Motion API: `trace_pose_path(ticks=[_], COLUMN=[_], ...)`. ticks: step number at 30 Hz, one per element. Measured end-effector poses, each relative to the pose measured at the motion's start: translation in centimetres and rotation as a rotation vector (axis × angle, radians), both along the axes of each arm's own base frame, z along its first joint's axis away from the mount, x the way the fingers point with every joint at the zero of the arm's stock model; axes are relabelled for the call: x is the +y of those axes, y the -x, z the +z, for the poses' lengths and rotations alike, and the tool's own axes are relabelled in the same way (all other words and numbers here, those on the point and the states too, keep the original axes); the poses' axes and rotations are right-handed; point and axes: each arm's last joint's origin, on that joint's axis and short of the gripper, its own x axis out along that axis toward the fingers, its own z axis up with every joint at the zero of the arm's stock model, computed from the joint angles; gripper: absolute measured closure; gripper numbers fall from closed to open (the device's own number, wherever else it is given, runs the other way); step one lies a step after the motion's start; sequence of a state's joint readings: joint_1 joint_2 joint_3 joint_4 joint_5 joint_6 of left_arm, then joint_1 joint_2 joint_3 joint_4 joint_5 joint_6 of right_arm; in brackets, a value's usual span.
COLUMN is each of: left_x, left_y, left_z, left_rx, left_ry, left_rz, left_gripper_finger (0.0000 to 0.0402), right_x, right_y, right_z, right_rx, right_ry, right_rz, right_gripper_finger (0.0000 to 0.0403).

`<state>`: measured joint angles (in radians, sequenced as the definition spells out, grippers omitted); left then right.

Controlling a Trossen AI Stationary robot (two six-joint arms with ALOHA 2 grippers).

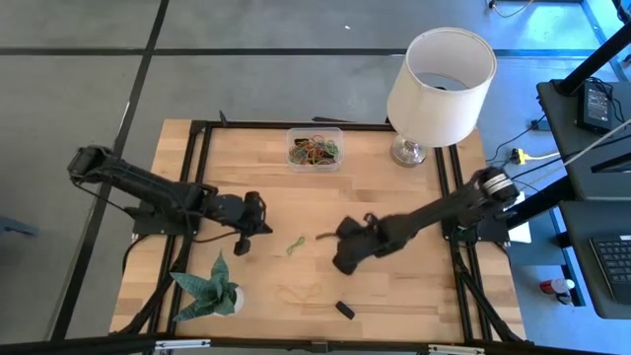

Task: Pick and place rubber bands into bin
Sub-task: Put the yellow rubber band into the transparent bin

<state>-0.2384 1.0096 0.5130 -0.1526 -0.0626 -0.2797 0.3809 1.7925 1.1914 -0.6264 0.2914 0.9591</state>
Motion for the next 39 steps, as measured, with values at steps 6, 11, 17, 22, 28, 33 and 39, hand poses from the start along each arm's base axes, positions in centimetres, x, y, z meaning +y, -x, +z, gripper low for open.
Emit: trace_pose_path(ticks=[6,11,17,22,28,33,39], left_x=[2.2,3.8,5.8,6.8,7.5,7.6,7.6], left_y=[-0.4,-0.5,-0.4,-0.3,-0.1,-0.1,-0.1], left_z=[0.0,0.0,-0.1,-0.1,-0.2,-0.2,-0.3], left_rx=[-0.005,-0.005,0.005,0.015,0.033,0.033,0.039], left_ry=[-0.054,-0.081,-0.080,-0.069,-0.070,-0.069,-0.070], left_rz=[0.026,0.054,0.126,0.173,0.243,0.245,0.247], left_gripper_finger=[0.0401,0.0400,0.0399,0.0399,0.0398,0.0398,0.0398], right_x=[-3.1,-7.2,-14.4,-20.3,-25.4,-27.8,-28.3], right_y=[-1.2,-3.4,-5.1,-6.0,-6.9,-8.0,-8.2], right_z=[6.3,11.0,14.7,14.3,10.1,5.3,3.7], right_rx=[-0.019,-0.082,-0.164,-0.171,-0.032,0.086,0.099], right_ry=[0.175,0.314,0.481,0.568,0.561,0.524,0.443], right_rz=[0.016,0.065,0.052,-0.012,-0.069,-0.087,-0.076], right_gripper_finger=[0.0402,0.0402,0.0403,0.0403,0.0402,0.0391,0.0356])
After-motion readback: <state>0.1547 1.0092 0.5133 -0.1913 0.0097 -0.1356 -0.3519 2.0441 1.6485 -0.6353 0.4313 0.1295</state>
